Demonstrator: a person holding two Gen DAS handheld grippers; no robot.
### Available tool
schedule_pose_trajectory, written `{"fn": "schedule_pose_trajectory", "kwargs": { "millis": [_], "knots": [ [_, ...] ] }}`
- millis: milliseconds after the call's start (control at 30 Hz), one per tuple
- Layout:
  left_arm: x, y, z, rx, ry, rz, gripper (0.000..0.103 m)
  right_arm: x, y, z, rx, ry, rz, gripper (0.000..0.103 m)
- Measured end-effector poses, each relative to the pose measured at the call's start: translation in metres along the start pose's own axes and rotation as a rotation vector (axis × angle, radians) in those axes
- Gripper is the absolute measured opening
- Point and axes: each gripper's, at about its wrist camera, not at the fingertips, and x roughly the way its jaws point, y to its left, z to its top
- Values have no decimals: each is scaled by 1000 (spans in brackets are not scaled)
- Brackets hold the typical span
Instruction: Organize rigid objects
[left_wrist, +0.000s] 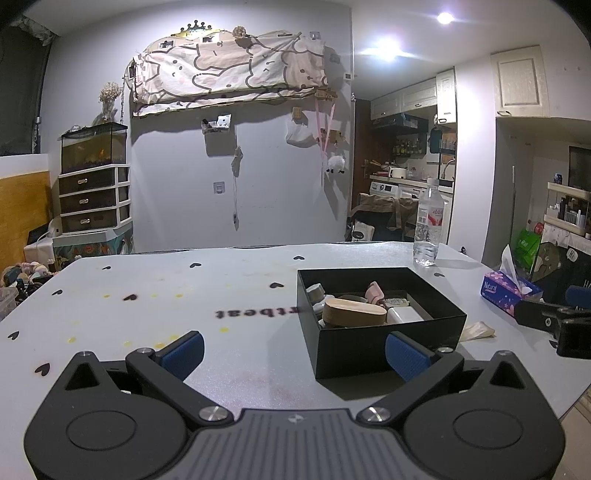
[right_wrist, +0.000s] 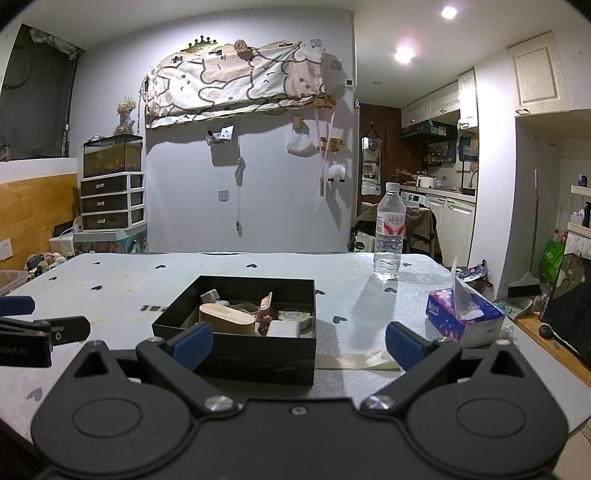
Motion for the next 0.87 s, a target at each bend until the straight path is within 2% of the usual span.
{"fn": "schedule_pose_trajectory", "kwargs": {
  "millis": [867],
  "knots": [
    [-4,1,4,0,-3,1,103,-1,2,1,-4,0,0,101]
  ]
}}
